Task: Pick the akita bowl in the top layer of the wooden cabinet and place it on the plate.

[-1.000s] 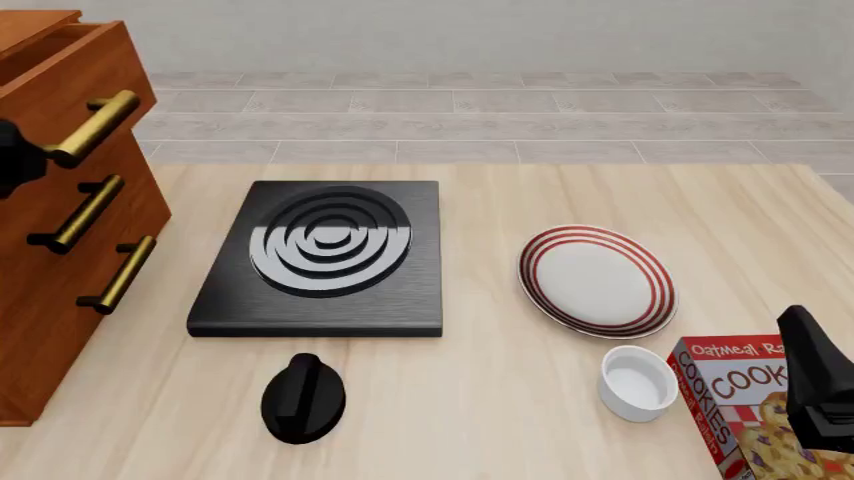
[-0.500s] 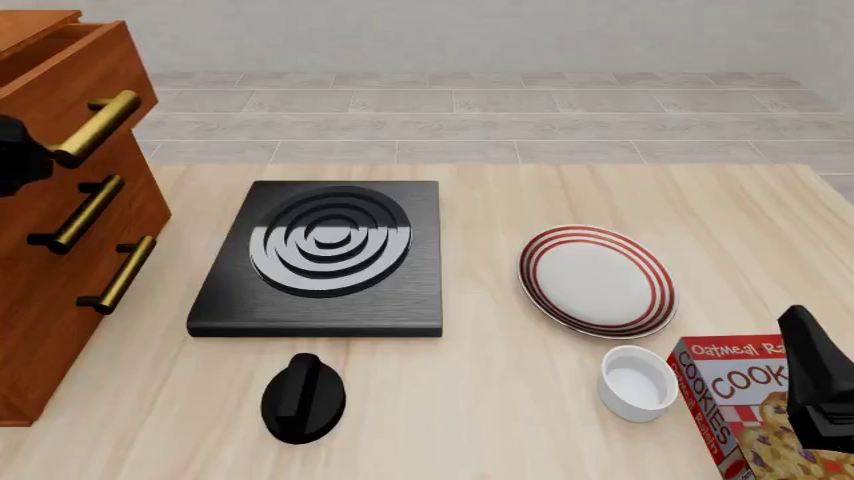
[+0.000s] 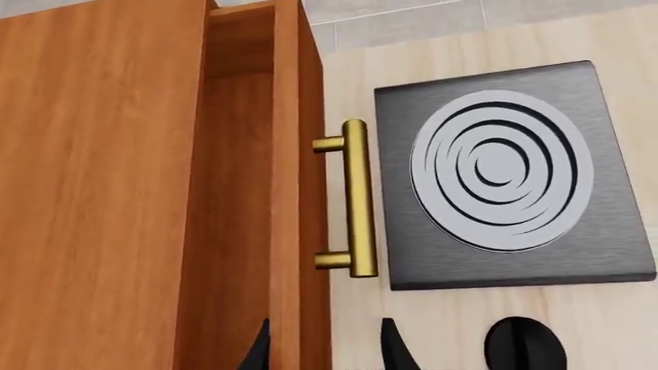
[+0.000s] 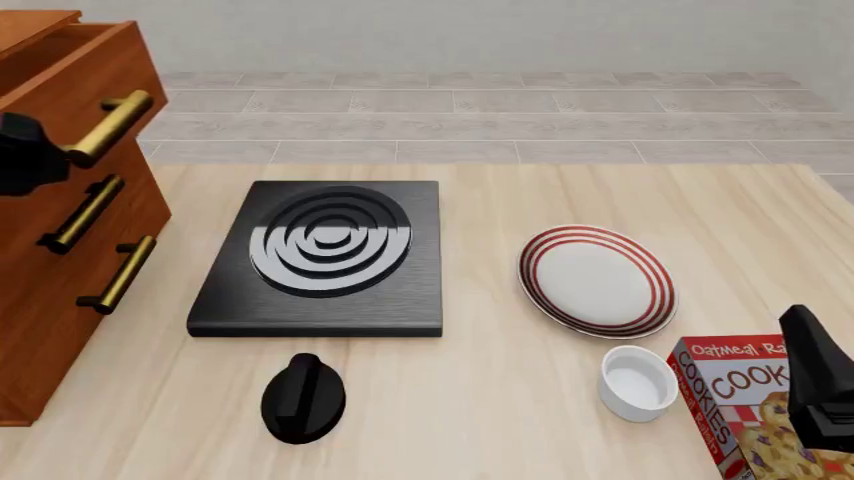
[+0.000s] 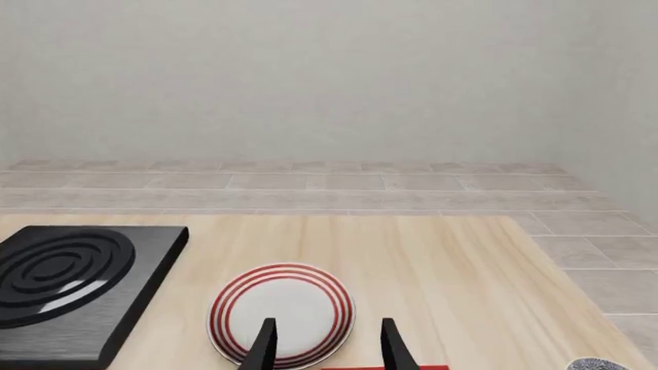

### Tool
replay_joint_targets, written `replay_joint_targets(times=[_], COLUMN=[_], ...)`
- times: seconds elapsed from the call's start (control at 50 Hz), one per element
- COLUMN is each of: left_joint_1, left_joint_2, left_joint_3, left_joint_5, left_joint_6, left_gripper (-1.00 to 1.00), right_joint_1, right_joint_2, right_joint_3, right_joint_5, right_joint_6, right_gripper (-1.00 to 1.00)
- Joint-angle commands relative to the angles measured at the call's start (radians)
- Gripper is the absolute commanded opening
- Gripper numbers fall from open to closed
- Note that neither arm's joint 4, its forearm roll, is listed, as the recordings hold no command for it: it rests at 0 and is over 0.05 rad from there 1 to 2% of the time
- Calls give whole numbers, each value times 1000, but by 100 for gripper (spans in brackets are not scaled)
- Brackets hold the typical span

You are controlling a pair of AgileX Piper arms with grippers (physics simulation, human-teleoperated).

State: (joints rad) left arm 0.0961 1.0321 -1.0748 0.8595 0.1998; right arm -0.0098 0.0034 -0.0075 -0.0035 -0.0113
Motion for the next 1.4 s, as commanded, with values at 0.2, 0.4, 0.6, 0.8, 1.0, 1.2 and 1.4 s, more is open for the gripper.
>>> replay_joint_targets(times=[0.2,0.4,0.6,0.8,1.0,1.2,1.4], left_joint_1=[-94,-123,-163,-209,-248,-286,-318], left_joint_2=[43,42,40,52,58,61,63], left_joint_3=[-21,-29,-43,-96,-117,-129,-137], left_joint_5=[51,58,69,88,99,104,109], left_joint_6=[10,0,-19,-50,-76,-99,-126], left_gripper=[100,100,100,100,100,100,100], right_joint_1=[-1,-2,-3,-2,-2,-2,-3], right_joint_2=[-2,-1,-2,-2,-1,-1,-1], right_joint_3=[0,0,0,0,0,0,0], right_joint_5=[0,0,0,0,0,0,0], right_joint_6=[-2,-1,0,-1,-1,0,0], right_gripper=[100,100,100,100,100,100,100])
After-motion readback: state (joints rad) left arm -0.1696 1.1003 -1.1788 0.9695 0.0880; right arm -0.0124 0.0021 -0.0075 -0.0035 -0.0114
